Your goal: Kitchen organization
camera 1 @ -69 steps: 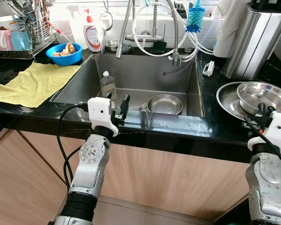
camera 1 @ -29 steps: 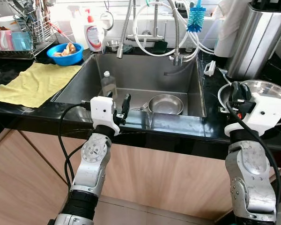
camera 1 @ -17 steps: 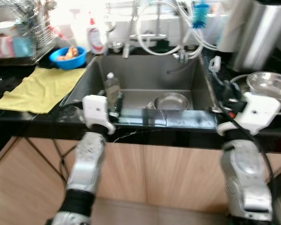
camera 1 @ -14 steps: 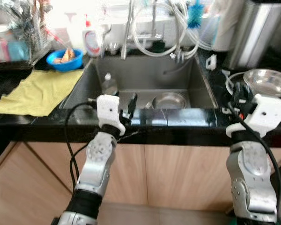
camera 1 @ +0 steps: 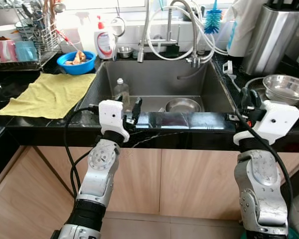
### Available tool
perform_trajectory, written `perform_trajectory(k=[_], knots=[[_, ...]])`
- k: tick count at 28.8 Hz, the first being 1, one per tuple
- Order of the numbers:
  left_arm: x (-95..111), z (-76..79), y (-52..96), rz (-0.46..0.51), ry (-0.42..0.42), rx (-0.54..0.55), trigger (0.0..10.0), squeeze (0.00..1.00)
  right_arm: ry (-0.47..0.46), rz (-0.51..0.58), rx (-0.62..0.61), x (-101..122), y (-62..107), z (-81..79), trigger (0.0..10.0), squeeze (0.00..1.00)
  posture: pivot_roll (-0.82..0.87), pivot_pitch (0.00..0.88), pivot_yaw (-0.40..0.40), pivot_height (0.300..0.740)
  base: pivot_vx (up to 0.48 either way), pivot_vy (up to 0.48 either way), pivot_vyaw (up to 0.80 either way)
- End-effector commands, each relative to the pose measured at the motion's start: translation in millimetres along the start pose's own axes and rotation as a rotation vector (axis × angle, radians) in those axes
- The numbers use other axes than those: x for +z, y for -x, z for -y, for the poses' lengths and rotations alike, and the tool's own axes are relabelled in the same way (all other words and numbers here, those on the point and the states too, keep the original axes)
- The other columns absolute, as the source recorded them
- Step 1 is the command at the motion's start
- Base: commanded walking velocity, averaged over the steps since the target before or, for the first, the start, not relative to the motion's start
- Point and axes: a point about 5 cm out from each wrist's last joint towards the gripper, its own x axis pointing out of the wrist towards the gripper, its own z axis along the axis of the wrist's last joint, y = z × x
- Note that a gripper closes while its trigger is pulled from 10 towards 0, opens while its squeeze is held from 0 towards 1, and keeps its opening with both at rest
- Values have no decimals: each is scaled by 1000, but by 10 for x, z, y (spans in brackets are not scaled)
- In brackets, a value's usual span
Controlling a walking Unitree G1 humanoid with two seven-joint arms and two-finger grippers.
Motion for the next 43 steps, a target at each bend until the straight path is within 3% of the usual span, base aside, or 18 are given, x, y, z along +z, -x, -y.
perform_trajectory(k=[1, 7, 21, 27, 28, 29, 32, 39, 43], knots=[[4, 3, -13, -5, -18, -9, 10000, 0, 0, -10, 19, -4, -16, -20, 10000, 0, -61, 0, 62, 740, 0, 0, 0], [-8, -2, -16, -12, -16, -9, 10000, 0, 30, -10, 25, -10, -16, -15, 10000, 0, -64, 0, 65, 740, 0, 0, 650], [-46, -3, -3, -13, -5, -11, 10000, 0, -15, -22, 40, -48, -3, -56, 10000, 0, -59, 0, 59, 740, 0, 0, 0], [79, -56, -18, 71, 5, 29, 10000, 0, 72, 49, 37, -20, 58, -48, 10000, 0, -49, 0, 50, 740, 0, 0, 0], [85, -71, -21, 80, 2, 37, 10000, 0, 99, 60, 38, -36, 85, -48, 10000, 0, -50, 0, 48, 740, 0, 0, 0], [53, -99, -7, 84, -5, 52, 10000, 0, 182, 89, 43, -63, 136, -48, 10000, 0, -50, 0, 48, 740, 0, 0, 0], [36, -112, 5, 80, -18, 62, 10000, 0, 235, 112, 31, -48, 150, -33, 10000, 0, -55, 0, 43, 740, 0, 0, 0], [-87, -116, 107, 44, -47, 46, 10000, 0, 278, 60, 2, -236, 275, 73, 10000, 0, -56, 0, 37, 740, 0, 0, 0], [-103, -171, 166, 39, -22, 74, 10000, 0, 286, 69, -2, -254, 323, 76, 10000, 0, -64, 0, 38, 740, 0, 0, 0]])
